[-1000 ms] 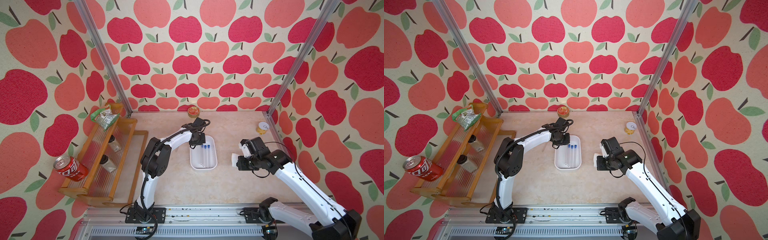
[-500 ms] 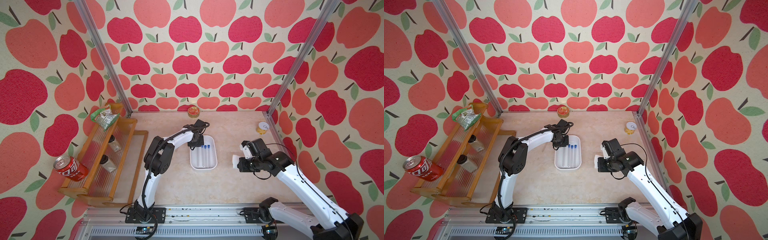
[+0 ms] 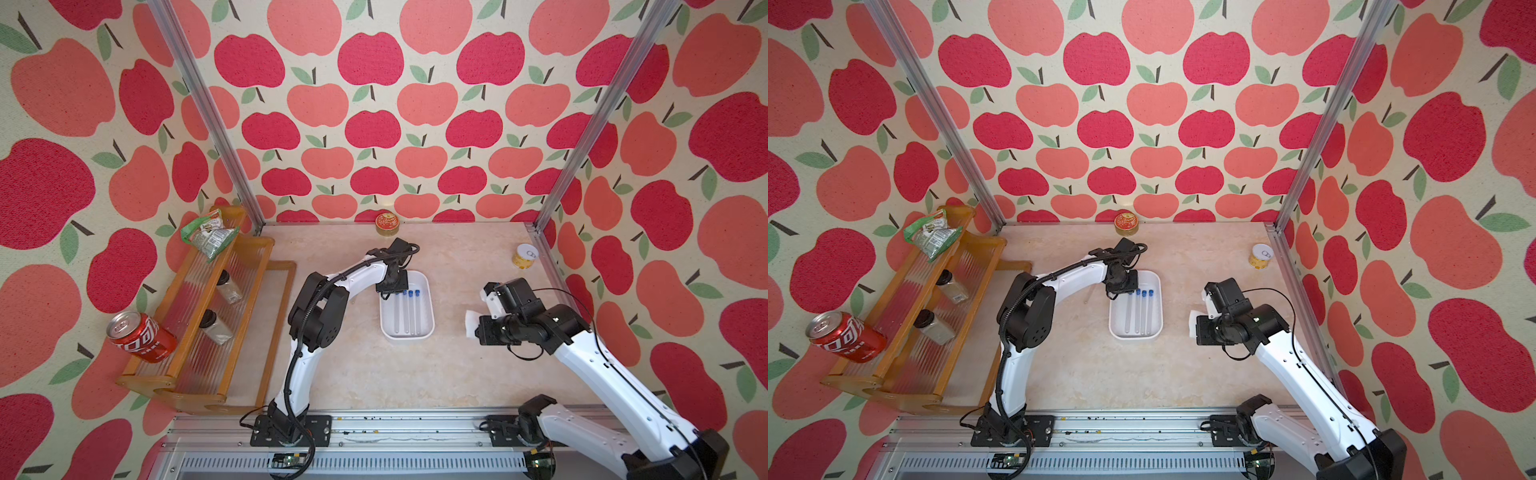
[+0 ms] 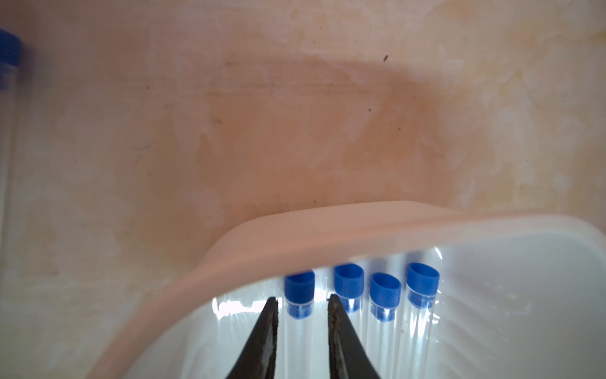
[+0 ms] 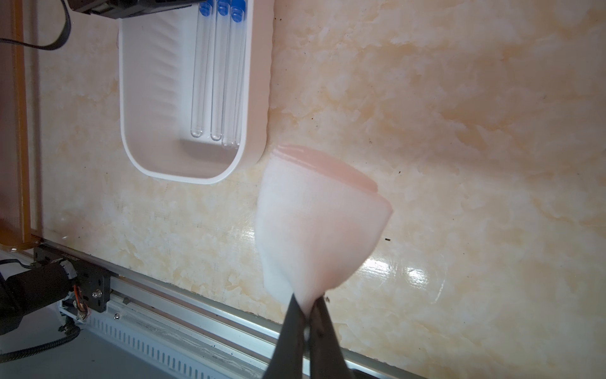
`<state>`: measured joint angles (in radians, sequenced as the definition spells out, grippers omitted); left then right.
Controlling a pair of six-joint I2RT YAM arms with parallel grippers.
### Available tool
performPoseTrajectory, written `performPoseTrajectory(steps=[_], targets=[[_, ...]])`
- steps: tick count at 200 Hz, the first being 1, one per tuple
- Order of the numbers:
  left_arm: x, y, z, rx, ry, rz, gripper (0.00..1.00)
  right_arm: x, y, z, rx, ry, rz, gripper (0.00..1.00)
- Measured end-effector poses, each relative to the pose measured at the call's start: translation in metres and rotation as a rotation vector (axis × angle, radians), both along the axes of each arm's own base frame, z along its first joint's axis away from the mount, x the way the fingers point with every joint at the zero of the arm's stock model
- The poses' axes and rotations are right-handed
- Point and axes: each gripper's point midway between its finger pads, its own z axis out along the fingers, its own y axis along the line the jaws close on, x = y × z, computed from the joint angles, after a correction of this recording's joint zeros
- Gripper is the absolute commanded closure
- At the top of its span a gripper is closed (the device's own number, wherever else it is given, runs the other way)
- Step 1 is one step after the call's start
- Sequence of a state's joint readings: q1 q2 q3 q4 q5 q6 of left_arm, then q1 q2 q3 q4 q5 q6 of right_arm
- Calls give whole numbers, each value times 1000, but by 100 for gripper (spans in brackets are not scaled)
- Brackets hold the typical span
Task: Wipe the exteriors of test tubes
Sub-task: Place the test tube in the storage box.
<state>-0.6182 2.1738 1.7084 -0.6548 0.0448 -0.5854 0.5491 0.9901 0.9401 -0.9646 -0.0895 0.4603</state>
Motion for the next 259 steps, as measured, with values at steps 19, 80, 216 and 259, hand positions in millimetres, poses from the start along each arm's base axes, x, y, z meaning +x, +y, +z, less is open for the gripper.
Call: performPoseTrajectory(steps=[19,80,216,259], targets=[[-1,-3,4,-12,0,-6,72,0,1,0,3,0,1,100],[-9,2,93,-107,-105,-17,40,5,12,-2,32,12,33,100],[51,148,74,146,42,13,0,26,33,-6,58,24,71,100],[55,157,54,145,70,27,6,32,29,-15,42,54,52,100]])
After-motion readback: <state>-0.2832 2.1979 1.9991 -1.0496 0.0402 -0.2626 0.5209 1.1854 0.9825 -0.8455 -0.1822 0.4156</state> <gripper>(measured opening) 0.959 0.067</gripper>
